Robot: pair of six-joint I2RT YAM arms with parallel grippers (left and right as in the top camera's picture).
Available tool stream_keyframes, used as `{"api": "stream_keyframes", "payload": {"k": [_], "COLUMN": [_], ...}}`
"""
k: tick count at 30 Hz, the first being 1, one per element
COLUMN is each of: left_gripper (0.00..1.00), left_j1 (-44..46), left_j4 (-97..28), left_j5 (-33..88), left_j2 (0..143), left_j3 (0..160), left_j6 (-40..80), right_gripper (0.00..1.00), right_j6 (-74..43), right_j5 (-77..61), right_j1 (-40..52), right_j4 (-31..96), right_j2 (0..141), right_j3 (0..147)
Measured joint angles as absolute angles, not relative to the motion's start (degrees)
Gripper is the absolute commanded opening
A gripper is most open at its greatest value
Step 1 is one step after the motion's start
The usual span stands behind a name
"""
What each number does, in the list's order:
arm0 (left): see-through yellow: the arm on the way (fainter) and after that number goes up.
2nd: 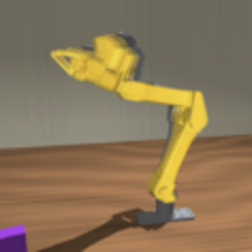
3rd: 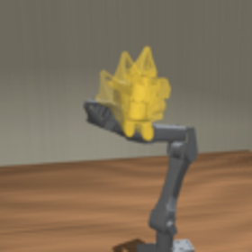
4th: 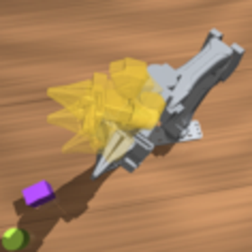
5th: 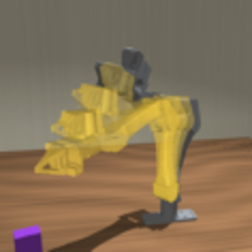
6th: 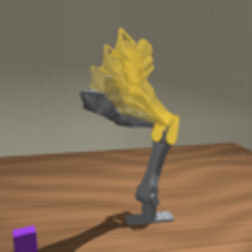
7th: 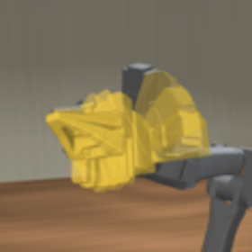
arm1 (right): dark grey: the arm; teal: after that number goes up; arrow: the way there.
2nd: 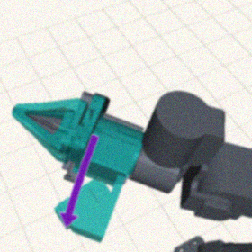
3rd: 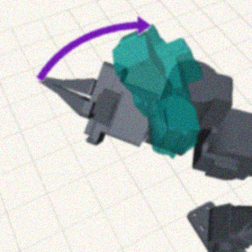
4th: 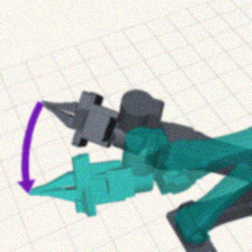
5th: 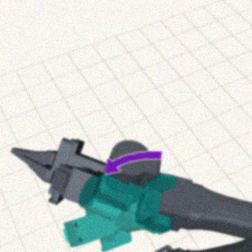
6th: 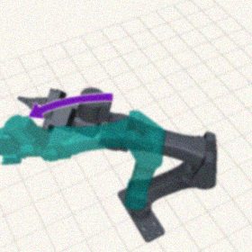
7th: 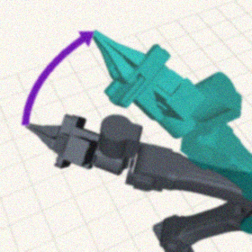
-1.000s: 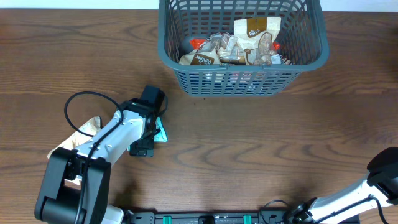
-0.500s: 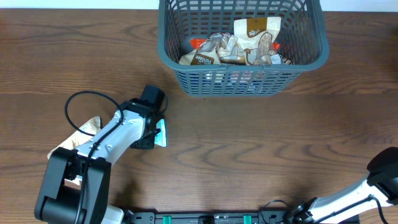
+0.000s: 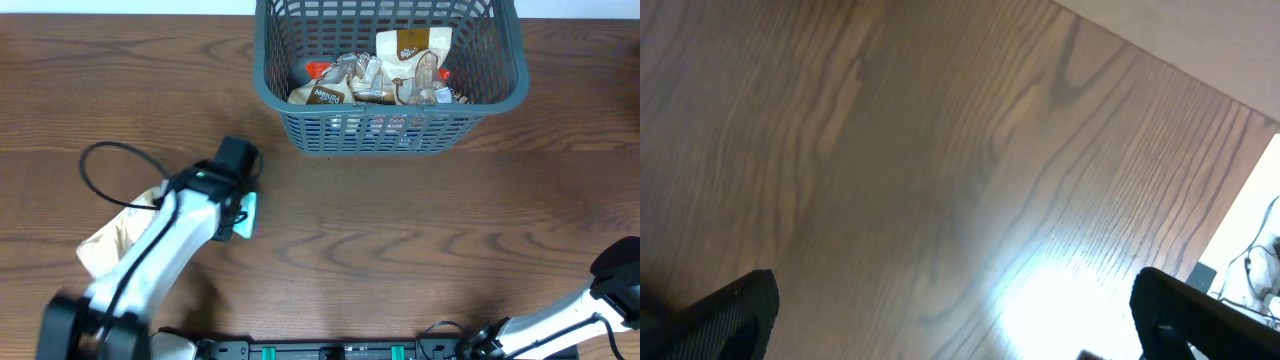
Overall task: Pack container
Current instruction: 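Grasp the mint-green wrapped item with the left gripper and lift, then carry the mint-green item over the basket and release it inside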
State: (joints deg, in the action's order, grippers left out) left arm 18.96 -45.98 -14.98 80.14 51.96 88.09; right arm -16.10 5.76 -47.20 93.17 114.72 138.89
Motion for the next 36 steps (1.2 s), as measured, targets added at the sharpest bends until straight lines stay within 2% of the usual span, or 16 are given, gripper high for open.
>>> {"api": "stream_keyframes", "payload": {"k": [9, 16, 22, 26, 31, 36], "left_gripper": [0.06, 0.06, 0.06, 0.08, 0.13, 0.17], "left_j1": [19.18, 21.37, 25.21, 27.86, 29.47, 29.39], "left_j4": [-44.12, -26.92, -14.81, -9.15, -9.93, -15.73], "left_j5": [-21.61, -14.57, -7.14, -2.68, -0.34, 0.49], "left_j2": [58.37, 54.85, 61.52, 71.68, 85.08, 95.64], "left_j3": [63.51, 73.19, 78.91, 83.85, 92.84, 103.24], "left_j6": [73.80, 57.84, 50.33, 46.13, 39.11, 31.90], "right_gripper": [0.99, 0.99, 0.99, 0.99, 0.99, 0.99], "right_j6": [-16.10, -16.10, -16.10, -16.10, -16.08, -16.10], "right_j5": [5.76, 5.74, 5.74, 5.74, 5.74, 5.72], "right_j1": [-47.20, -47.20, -47.20, -47.20, -47.20, -47.22], "right_j4": [93.19, 93.19, 93.19, 93.21, 93.36, 93.41], "right_j2": [114.72, 114.72, 114.72, 114.72, 114.69, 114.72], "right_j3": [138.89, 138.89, 138.89, 138.89, 138.89, 138.89]}}
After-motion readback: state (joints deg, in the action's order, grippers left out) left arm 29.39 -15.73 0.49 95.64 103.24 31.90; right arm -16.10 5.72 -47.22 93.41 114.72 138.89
